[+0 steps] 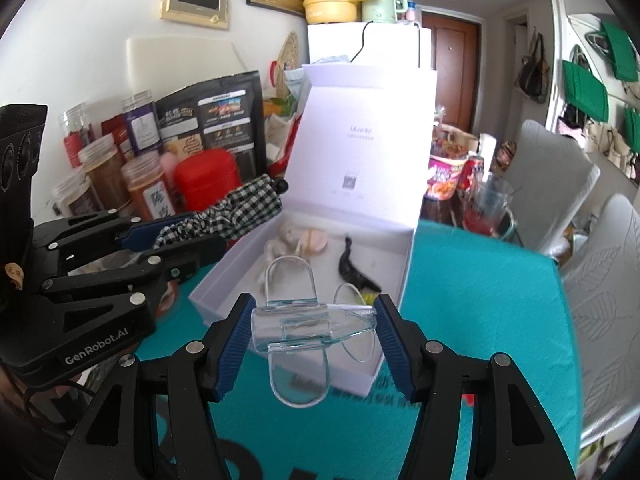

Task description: Organize rigid objects

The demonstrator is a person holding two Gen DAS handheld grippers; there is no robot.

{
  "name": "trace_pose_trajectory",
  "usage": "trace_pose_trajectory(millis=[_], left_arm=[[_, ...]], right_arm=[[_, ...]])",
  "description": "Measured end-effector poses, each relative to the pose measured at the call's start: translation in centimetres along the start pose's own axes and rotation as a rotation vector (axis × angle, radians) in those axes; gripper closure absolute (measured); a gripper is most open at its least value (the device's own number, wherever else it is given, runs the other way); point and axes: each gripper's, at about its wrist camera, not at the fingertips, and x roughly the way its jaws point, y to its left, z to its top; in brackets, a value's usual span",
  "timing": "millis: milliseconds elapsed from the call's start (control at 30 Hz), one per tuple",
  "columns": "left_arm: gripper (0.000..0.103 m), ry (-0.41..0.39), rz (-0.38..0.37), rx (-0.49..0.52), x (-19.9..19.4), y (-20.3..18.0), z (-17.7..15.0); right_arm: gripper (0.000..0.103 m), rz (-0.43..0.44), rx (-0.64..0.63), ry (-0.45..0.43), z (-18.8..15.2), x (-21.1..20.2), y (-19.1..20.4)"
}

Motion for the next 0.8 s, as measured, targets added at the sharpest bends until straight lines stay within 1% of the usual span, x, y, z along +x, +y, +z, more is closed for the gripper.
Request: trace_pose_trajectory(millis=[233,433,633,800], left_arm=[[0.078,-0.012,0.015,-0.005,2.4,1.1,2.2],[0.078,-0.014,0.012,-0.012,4.6,1.8,3.7],[0.078,-0.005,0.006,-0.020,7.0,2.6,4.5],[0.078,0.012,0.001,-0.031,8.8,3.1,4.5]], right_arm=[[0.043,-0.001,0.004,-0.016,2.0,1.6,-1.4],[0.043,-0.005,0.016,-0.039,3.7,3.1,-2.7],[0.043,-0.023,0.030,-0.054,5.2,4.5,-4.1],[0.043,-0.034,0.047,-0.054,6.0,6.0,-5.2]])
